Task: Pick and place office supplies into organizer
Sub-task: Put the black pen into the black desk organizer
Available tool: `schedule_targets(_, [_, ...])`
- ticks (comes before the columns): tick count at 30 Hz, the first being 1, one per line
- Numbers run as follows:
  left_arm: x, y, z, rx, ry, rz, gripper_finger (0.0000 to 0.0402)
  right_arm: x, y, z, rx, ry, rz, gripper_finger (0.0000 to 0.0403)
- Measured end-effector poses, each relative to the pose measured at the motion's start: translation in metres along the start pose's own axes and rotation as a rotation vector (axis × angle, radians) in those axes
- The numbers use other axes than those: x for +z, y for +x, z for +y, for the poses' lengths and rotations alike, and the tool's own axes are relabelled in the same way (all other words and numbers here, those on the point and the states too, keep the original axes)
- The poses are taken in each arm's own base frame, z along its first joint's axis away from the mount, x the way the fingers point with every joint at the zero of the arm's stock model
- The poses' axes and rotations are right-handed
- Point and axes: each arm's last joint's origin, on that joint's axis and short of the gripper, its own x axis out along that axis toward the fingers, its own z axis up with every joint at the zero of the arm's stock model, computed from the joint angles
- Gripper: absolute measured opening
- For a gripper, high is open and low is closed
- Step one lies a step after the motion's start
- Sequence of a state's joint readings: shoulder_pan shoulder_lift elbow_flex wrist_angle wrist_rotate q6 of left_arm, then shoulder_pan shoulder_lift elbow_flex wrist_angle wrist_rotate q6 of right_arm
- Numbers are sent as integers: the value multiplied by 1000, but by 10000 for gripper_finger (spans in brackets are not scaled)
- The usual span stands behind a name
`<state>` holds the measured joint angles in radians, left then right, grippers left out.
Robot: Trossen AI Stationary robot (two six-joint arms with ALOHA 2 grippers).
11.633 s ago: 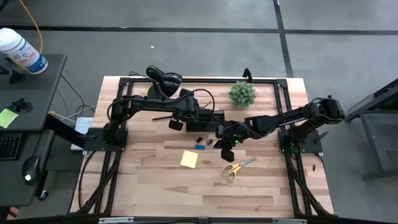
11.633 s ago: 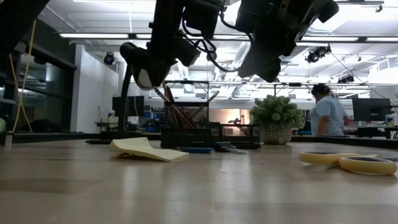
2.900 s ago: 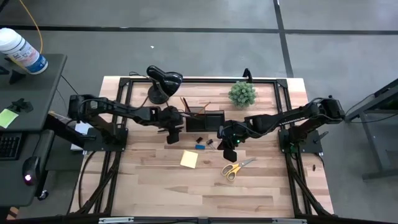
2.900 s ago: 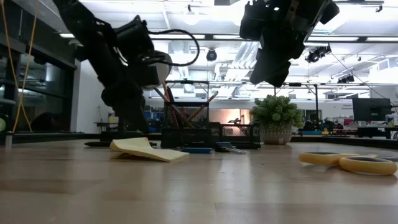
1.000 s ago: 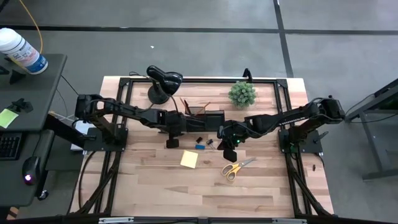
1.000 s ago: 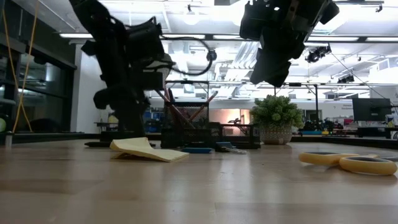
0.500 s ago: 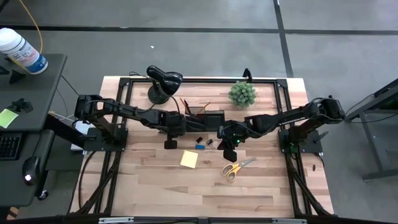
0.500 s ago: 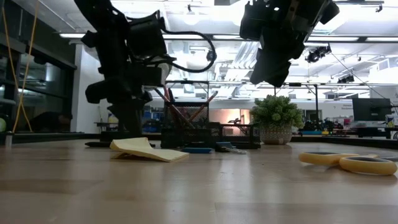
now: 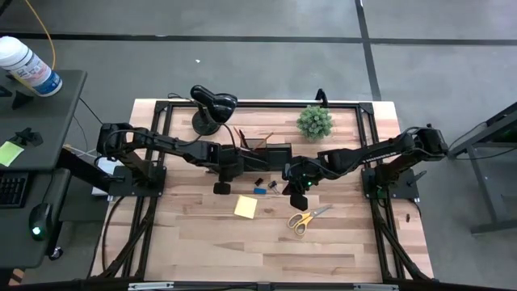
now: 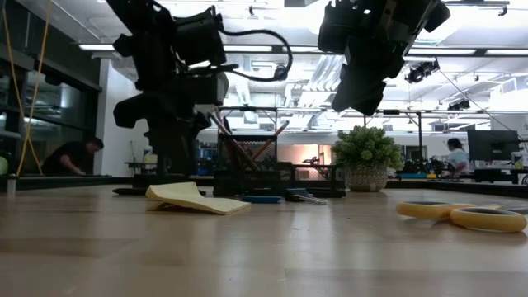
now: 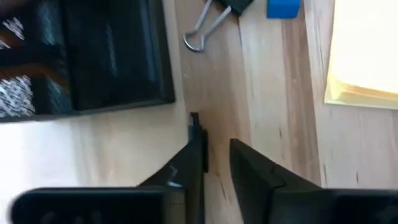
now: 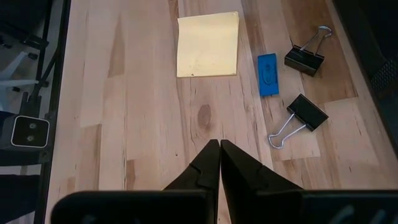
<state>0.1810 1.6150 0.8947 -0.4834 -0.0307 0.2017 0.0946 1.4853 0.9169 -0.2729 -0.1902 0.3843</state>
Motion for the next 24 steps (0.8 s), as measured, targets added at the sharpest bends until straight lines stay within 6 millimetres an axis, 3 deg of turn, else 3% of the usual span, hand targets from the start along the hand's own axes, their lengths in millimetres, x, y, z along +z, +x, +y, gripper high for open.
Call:
schedule_targets(7, [10, -7, 4, 45, 81, 63, 140, 0, 0, 0, 2, -3, 1, 11])
schedule_targets(17, [21, 6, 6, 26, 126, 118, 135, -1, 0, 0, -1, -5, 9, 11])
schedule_targets(24, [18, 19, 4, -10, 149, 165, 133, -2, 0, -1, -4, -4, 18, 11])
